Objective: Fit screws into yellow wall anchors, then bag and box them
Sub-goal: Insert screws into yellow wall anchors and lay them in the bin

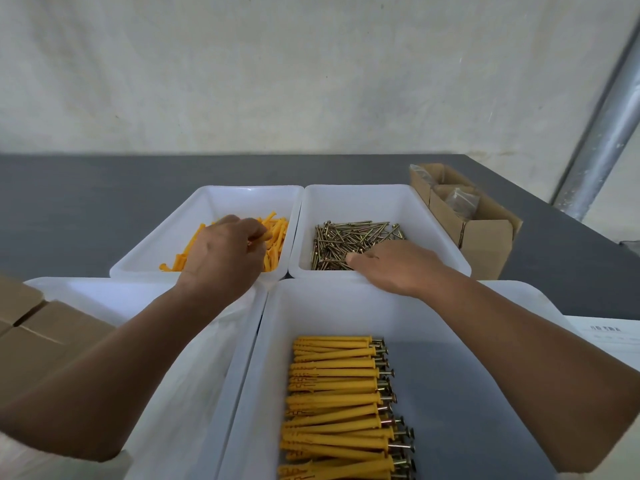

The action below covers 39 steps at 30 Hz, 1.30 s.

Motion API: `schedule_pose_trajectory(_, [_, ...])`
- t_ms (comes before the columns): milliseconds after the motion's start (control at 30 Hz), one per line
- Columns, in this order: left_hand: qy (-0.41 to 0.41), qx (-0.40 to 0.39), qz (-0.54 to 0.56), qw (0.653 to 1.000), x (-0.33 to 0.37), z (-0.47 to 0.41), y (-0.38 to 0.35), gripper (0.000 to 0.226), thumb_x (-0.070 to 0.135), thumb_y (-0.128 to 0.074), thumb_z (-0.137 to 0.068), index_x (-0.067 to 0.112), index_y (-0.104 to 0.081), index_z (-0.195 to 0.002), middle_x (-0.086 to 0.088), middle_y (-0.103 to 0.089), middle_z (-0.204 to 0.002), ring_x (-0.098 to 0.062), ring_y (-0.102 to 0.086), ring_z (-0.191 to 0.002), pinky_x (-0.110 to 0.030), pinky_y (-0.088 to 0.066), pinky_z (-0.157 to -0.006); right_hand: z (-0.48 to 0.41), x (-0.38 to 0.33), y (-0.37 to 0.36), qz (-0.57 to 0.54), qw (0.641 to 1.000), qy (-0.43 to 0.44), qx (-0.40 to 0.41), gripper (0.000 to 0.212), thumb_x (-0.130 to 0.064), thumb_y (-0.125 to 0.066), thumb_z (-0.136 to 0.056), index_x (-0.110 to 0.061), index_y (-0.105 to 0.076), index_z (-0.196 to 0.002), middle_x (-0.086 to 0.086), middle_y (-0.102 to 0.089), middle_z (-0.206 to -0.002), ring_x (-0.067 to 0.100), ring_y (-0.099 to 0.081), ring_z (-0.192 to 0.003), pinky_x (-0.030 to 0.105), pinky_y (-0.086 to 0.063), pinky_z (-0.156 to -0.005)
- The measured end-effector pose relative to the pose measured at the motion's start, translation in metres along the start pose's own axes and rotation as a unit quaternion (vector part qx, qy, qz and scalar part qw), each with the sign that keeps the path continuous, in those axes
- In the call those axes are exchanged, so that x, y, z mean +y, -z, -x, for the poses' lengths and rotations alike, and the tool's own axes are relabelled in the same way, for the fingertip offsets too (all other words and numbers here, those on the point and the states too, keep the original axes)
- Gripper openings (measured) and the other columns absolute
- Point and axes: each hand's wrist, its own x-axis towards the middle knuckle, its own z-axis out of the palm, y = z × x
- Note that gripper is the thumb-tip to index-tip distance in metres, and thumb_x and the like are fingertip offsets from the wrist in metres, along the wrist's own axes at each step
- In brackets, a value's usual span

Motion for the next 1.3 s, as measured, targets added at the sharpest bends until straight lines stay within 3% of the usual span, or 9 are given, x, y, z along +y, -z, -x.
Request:
schedule_pose_trajectory(133, [-0.022,0.035,0.037,0.998,0.011,0.0,0.01,0.021,0.026,-0.058,-0.093,0.021,-0.071,-0.108,-0.001,-0.066,-0.099,-0.022,-0.059,-0.091,-0.034,-0.046,-0.079,0.007,0.001,0.003,-0.061,0.997,0.039,0.029,0.044,-0.051,-0.037,-0.097,-0.024,-0.055,-0.067,-0.006,-0.059,-0.075,0.018,-0.057,-0.079,0.035,-0.042,-0.068])
schedule_pose_trajectory(200, [-0.002,0.044,0.107,0.993,0.019,0.002,0.015,0.019,0.027,-0.057,-0.094,0.022,-0.071,-0.105,0.004,-0.068,-0.099,-0.017,-0.062,-0.092,-0.034,-0.05,-0.083,0.011,0.002,0.006,-0.124,0.991,0.048,0.032,0.031,-0.044,-0.043,-0.097,-0.03,-0.071,-0.096,-0.009,-0.07,-0.106,0.019,-0.061,-0.105,0.038,-0.048,-0.091])
schedule_pose_trajectory(267, [0.044,0.019,0.211,0.976,0.025,0.003,0.018,0.016,0.025,-0.056,-0.095,0.022,-0.071,-0.1,0.007,-0.069,-0.089,-0.012,-0.065,-0.082,-0.029,-0.053,-0.076,0.016,0.0,0.012,-0.208,0.976,0.041,0.046,0.031,-0.04,-0.05,-0.097,-0.035,-0.066,-0.123,-0.016,-0.063,-0.126,0.01,-0.057,-0.118,0.033,-0.043,-0.103])
schedule_pose_trajectory(433, [0.179,-0.092,0.401,0.894,0.035,0.002,0.02,0.016,0.021,-0.052,-0.099,0.014,-0.067,-0.096,-0.001,-0.065,-0.075,-0.009,-0.063,-0.063,-0.023,-0.051,-0.054,0.025,-0.009,0.026,-0.331,0.94,0.05,0.065,0.024,-0.036,-0.057,-0.092,-0.042,-0.07,-0.112,-0.015,-0.071,-0.088,-0.001,-0.068,-0.084,0.024,-0.054,-0.08])
schedule_pose_trajectory(633, [0.294,-0.169,0.554,0.76,0.039,0.007,0.019,0.016,0.014,-0.05,-0.1,0.006,-0.064,-0.095,-0.008,-0.071,-0.082,-0.012,-0.068,-0.063,-0.016,-0.038,-0.039,0.045,-0.027,0.03,-0.427,0.897,0.086,0.077,0.023,-0.031,-0.061,-0.092,-0.04,-0.071,-0.112,-0.017,-0.072,-0.096,-0.002,-0.07,-0.081,0.018,-0.052,-0.064])
schedule_pose_trajectory(833, [0.296,-0.211,0.63,0.686,0.045,0.009,0.018,0.016,0.015,-0.055,-0.097,0.008,-0.069,-0.094,-0.008,-0.072,-0.082,-0.015,-0.068,-0.07,-0.016,-0.037,-0.037,0.06,-0.044,0.022,-0.393,0.911,0.124,0.016,0.025,-0.029,-0.059,-0.092,-0.043,-0.069,-0.111,-0.016,-0.071,-0.097,0.001,-0.071,-0.078,0.016,-0.054,-0.06])
schedule_pose_trajectory(933, [0.289,-0.206,0.629,0.692,0.043,0.01,0.017,0.016,0.014,-0.056,-0.097,0.008,-0.07,-0.091,-0.006,-0.069,-0.08,-0.013,-0.067,-0.069,-0.015,-0.034,-0.036,0.063,-0.048,0.019,-0.357,0.924,0.133,-0.007,0.026,-0.03,-0.06,-0.092,-0.043,-0.069,-0.113,-0.013,-0.072,-0.097,0.0,-0.071,-0.078,0.021,-0.059,-0.065])
schedule_pose_trajectory(1100, [0.233,-0.232,0.558,0.762,0.042,0.011,0.017,0.018,0.014,-0.052,-0.099,0.01,-0.066,-0.088,-0.004,-0.064,-0.077,-0.009,-0.06,-0.063,-0.015,-0.03,-0.037,0.063,-0.05,0.019,-0.314,0.94,0.133,0.025,0.012,-0.038,-0.061,-0.089,-0.035,-0.073,-0.089,-0.011,-0.073,-0.091,0.007,-0.071,-0.078,0.036,-0.061,-0.073])
schedule_pose_trajectory(1300, [0.113,-0.344,0.44,0.822,0.049,0.021,0.02,0.016,0.016,-0.056,-0.097,0.01,-0.068,-0.09,-0.005,-0.066,-0.082,-0.01,-0.061,-0.067,-0.015,-0.031,-0.042,0.062,-0.047,0.023,-0.386,0.914,0.085,0.089,0.013,-0.035,-0.055,-0.095,-0.029,-0.066,-0.099,-0.01,-0.068,-0.077,0.002,-0.065,-0.058,0.015,-0.049,-0.05])
